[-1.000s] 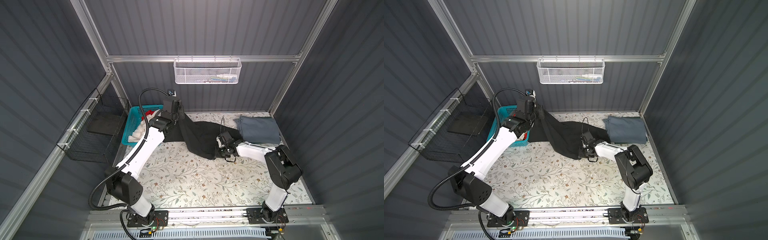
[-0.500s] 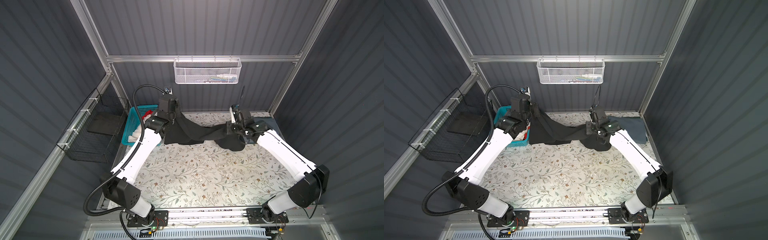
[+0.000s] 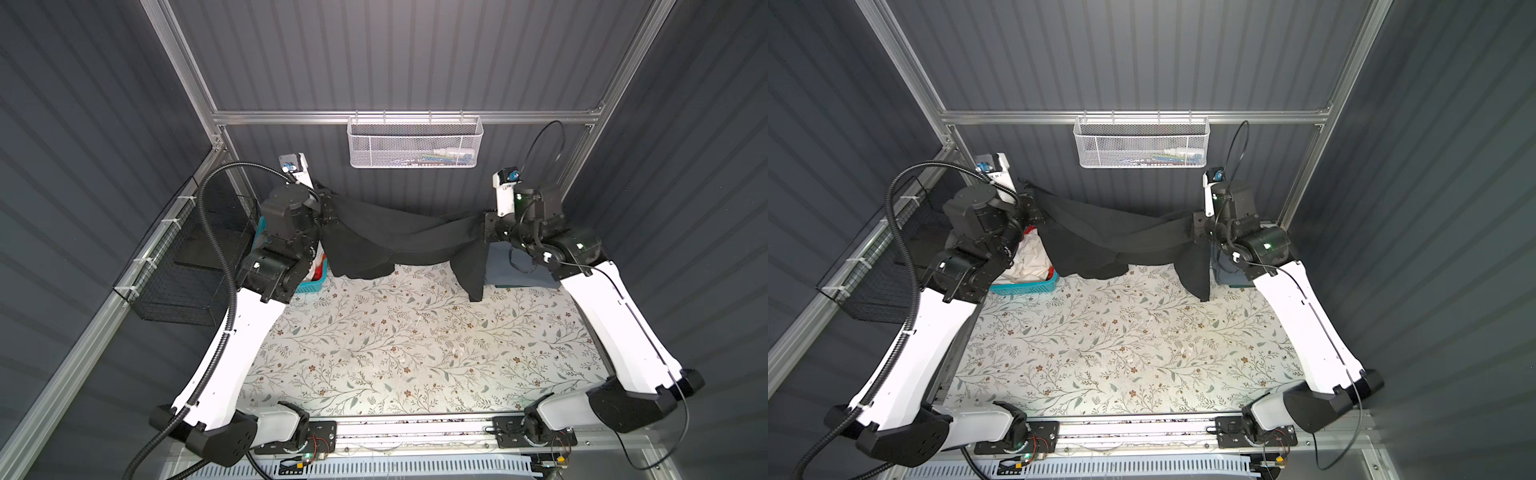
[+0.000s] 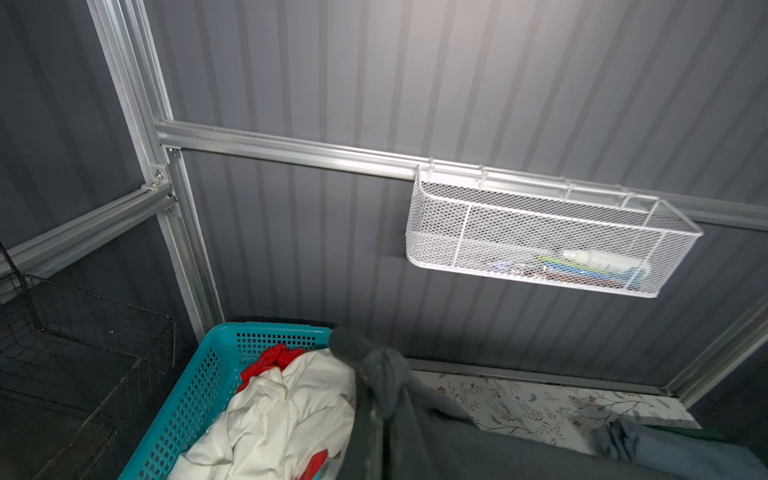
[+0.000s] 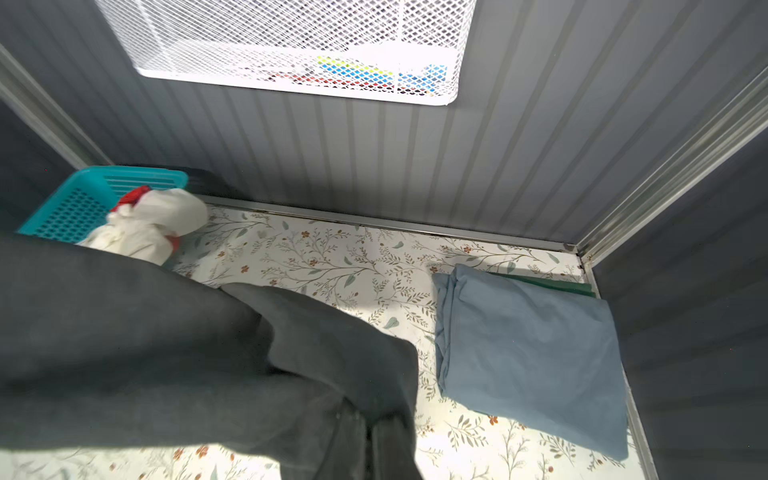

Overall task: Fold and stack the t-shirts
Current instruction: 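Lift the black t-shirt high with both grippers and shake it out, then lay the black t-shirt flat on the table with both grippers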

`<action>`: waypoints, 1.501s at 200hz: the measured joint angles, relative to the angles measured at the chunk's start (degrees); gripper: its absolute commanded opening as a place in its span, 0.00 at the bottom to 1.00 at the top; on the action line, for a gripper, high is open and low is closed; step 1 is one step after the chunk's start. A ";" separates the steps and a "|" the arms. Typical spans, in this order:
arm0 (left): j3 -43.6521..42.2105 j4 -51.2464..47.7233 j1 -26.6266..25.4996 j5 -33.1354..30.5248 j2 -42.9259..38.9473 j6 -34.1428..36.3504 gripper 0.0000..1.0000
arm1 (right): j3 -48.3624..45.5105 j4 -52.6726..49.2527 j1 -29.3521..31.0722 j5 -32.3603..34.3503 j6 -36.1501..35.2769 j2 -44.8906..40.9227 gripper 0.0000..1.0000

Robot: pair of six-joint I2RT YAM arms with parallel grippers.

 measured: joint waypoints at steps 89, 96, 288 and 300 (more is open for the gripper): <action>0.00 -0.98 -5.03 4.61 -9.90 -2.23 0.00 | -4.35 -3.06 0.02 -5.20 3.02 -14.05 0.00; 0.00 -1.20 -5.03 4.44 -10.23 -2.38 0.00 | -4.81 -3.08 0.02 -5.73 3.13 -14.16 0.00; -14.21 2.99 3.85 -3.61 27.02 -9.46 0.00 | -2.38 7.28 -9.16 -16.68 4.37 34.97 0.16; -10.12 3.54 4.68 -2.67 31.15 -9.31 0.36 | 0.81 7.04 -9.75 -16.44 4.35 37.42 0.53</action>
